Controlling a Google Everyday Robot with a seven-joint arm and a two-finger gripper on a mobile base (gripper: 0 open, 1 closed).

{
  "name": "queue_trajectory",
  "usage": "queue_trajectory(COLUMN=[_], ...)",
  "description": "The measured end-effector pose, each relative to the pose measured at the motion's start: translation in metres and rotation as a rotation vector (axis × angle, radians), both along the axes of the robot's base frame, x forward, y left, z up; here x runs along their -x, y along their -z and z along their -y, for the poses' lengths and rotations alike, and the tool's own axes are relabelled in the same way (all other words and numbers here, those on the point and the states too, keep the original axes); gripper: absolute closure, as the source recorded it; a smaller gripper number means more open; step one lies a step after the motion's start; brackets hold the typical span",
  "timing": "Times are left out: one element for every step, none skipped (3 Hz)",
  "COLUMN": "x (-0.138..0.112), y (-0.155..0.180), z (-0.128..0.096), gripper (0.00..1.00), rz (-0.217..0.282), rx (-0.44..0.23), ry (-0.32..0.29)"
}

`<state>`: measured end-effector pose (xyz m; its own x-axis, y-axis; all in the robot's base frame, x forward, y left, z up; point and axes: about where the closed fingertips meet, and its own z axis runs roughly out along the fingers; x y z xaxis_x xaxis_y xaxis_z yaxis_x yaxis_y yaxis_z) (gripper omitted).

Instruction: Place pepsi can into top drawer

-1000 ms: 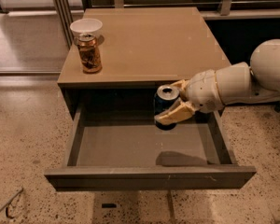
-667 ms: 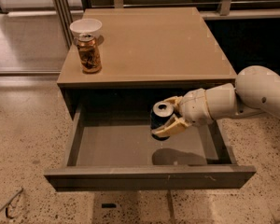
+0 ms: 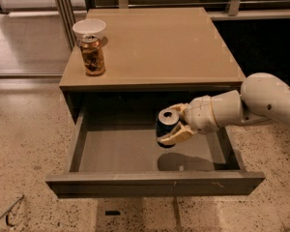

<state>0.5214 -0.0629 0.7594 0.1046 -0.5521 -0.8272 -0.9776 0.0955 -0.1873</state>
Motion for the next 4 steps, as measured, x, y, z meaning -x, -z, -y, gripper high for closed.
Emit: queue_trajectory(x=[-0.01,-0.022,-0.031,-0.035], y=[0.026,0.052,0.075,0.093], z=[-0.002,-0.008,-0.014,-0.015], gripper=[1.0,1.0,1.0,1.0], rz=[0.01,-0.001,-0.027,-0.058], rx=[-0.001,-0.015,-0.03,-0.039], ry=[-0.012,-0.025,-0.025,-0.019])
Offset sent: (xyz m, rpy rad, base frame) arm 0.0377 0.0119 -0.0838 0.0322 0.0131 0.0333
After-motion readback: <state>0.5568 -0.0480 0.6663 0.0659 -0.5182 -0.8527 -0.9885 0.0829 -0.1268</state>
